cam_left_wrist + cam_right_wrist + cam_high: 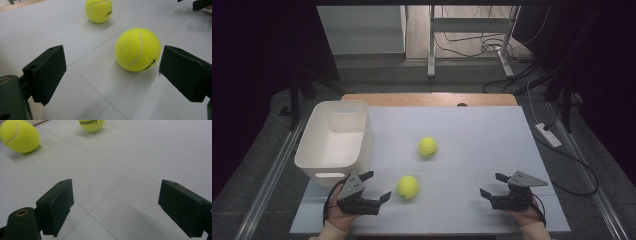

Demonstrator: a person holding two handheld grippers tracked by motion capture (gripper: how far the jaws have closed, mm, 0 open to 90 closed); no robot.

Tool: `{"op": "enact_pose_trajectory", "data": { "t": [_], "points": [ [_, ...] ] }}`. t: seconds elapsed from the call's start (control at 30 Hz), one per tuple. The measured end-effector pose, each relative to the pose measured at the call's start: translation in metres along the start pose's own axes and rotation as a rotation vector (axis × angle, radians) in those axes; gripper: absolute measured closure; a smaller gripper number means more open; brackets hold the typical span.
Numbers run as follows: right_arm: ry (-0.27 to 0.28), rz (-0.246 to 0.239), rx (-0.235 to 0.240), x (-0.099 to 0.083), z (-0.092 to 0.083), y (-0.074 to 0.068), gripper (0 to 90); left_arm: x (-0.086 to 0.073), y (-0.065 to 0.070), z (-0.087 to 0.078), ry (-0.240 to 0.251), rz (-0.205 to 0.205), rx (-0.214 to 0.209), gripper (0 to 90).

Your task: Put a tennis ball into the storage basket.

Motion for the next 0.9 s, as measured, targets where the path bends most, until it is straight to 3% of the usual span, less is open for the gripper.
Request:
{"op": "enact_pose_trajectory", "data": {
  "t": [0.53,0.9],
  "points": [
    [0.021,0.014,-0.003,0.002,-0.001,-0.001,13.1,0.005,0.002,0.0,-0.024,-0.002,0.02,8.2],
    [0.021,0.008,0.004,0.006,0.006,0.0,13.5,0.014,0.003,-0.006,-0.038,-0.01,0.009,8.3]
  ]
}}
Point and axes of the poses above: each handheld gripper's, and its own axes: z roughly forward along the jaws, x roughly out of its top, y roughly to its right, the point moved 9 cm from there along z, roughly forward along the jaws, and after that the axes turned 10 degrees about z, right-handed, at the moved point
